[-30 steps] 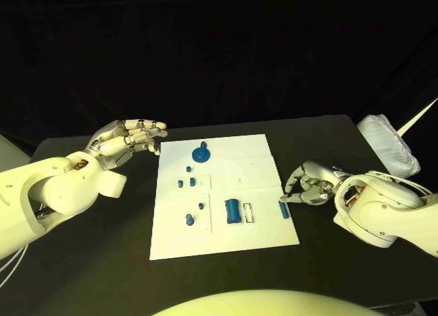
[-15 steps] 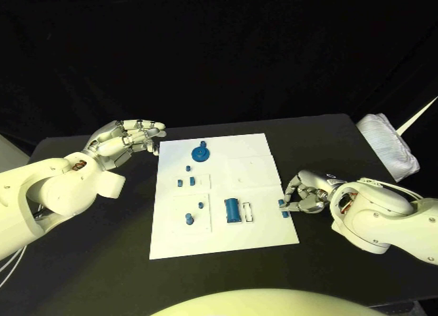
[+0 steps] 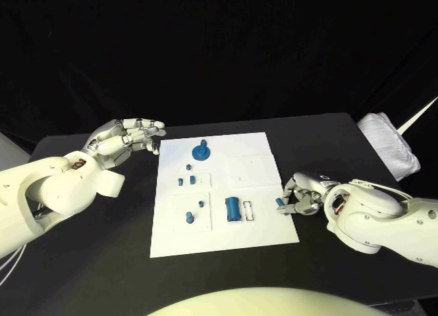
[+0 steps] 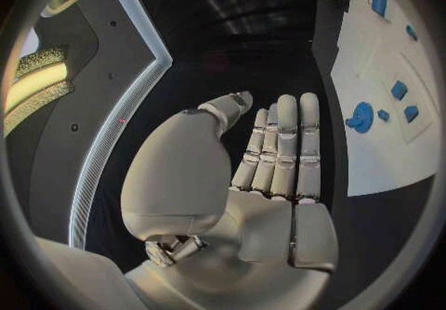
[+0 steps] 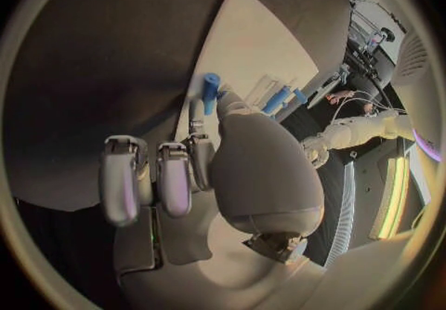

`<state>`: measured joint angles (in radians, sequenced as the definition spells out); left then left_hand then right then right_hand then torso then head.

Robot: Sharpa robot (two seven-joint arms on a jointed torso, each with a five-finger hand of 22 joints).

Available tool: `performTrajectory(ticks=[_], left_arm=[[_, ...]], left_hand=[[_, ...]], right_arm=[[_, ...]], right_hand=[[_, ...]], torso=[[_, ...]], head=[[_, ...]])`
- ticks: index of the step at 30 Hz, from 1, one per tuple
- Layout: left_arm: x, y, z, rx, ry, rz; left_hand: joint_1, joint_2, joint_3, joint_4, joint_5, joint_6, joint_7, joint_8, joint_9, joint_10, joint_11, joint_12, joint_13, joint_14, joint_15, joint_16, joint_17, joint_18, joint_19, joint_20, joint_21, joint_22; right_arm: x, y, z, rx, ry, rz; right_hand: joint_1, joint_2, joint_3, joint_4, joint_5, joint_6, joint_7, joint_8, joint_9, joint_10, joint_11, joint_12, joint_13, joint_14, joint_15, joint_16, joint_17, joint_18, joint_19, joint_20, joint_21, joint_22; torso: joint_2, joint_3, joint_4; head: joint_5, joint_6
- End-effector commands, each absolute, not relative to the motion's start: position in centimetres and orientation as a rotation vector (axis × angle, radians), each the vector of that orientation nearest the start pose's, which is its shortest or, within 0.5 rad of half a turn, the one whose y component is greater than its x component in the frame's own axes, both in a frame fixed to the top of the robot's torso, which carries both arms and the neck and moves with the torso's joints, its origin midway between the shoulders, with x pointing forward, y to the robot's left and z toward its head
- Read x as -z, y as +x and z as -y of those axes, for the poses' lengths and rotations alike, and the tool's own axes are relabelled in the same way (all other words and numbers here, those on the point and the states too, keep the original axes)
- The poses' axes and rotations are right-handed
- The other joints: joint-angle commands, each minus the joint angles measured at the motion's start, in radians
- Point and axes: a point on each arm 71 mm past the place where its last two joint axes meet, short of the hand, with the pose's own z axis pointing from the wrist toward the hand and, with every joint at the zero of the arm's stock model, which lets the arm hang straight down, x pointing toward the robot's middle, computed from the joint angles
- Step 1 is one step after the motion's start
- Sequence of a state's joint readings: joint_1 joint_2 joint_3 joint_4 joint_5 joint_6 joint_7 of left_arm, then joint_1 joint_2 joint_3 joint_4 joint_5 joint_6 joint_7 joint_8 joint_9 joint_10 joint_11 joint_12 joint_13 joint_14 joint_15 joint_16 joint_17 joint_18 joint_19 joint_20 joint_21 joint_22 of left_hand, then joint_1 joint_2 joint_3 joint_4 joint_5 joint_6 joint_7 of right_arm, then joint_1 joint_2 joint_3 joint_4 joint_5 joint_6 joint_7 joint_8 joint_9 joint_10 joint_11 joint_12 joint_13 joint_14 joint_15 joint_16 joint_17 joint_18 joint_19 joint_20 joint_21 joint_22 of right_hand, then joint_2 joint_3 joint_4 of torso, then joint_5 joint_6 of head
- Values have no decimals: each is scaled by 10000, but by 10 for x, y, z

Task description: Assemble the parts on the task board

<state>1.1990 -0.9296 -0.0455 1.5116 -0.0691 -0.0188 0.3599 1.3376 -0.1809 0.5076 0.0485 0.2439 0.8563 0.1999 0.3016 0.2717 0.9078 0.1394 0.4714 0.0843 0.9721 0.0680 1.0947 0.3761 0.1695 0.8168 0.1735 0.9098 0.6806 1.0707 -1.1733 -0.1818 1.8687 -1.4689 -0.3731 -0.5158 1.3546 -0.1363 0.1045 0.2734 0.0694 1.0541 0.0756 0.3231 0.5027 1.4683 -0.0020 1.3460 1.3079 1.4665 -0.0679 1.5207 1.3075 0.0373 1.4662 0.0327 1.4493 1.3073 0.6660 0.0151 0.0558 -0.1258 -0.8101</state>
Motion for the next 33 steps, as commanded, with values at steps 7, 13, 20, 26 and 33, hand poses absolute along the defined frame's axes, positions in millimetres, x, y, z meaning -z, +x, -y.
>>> performTrajectory(ticks=[7,13,20,26,33], left_arm=[[179,480,-238,17227,-10047,-15735],[179,480,-238,17214,-10055,-15746],[179,480,-238,17207,-10060,-15755],[179,480,-237,17195,-10064,-15753],[179,480,-236,17213,-10055,-15764]], left_hand=[[-108,10,-24,55,-23,2,-29,56,-15,-51,-5,49,-14,64,21,-33,-16,138,75,-18,-50,-25],[-108,10,-24,55,-23,2,-29,56,-15,-51,-5,49,-14,64,21,-33,-16,138,75,-18,-50,-25],[-103,20,-23,63,-21,4,-30,59,-15,-54,-6,52,-16,63,19,-33,-18,139,82,-19,-62,-33],[-103,20,-23,63,-21,4,-30,59,-15,-54,-6,52,-16,63,19,-33,-18,139,82,-19,-62,-33],[-103,20,-23,63,-21,4,-30,59,-15,-54,-6,52,-16,63,19,-33,-18,139,82,-19,-62,-33]], right_arm=[[274,362,272,-2358,533,-20249],[274,362,269,-2346,362,-20153],[270,360,263,-2615,512,-19850],[260,360,255,-3099,873,-19489],[245,363,247,-3687,1661,-19340]], right_hand=[[1224,-102,1465,-513,980,157,-102,-204,-334,164,-110,-56,1323,819,-110,0,1528,-166,829,-66,53,2359],[779,-676,2918,-720,1898,260,-89,-210,-344,172,-108,-75,1338,821,-101,-3,1537,-167,829,-55,58,2360],[101,-959,3939,-1163,2983,221,-98,-42,-144,206,-117,-67,1360,828,-110,6,1570,-177,840,-66,115,2373],[-81,-959,4074,-1235,3132,207,-110,12,-82,233,-125,-28,1382,839,-116,29,1620,-187,852,-70,175,2387],[-420,-952,4155,-1230,3095,174,-136,66,-11,288,-145,55,1428,855,-133,63,1689,-214,883,-82,330,2424]], torso=[[-10,-6,5],[-13,-11,2],[-16,-8,3],[-10,-13,5],[-7,-8,28]], head=[[31,-33],[48,-55],[49,-48],[65,-38],[52,-29]])
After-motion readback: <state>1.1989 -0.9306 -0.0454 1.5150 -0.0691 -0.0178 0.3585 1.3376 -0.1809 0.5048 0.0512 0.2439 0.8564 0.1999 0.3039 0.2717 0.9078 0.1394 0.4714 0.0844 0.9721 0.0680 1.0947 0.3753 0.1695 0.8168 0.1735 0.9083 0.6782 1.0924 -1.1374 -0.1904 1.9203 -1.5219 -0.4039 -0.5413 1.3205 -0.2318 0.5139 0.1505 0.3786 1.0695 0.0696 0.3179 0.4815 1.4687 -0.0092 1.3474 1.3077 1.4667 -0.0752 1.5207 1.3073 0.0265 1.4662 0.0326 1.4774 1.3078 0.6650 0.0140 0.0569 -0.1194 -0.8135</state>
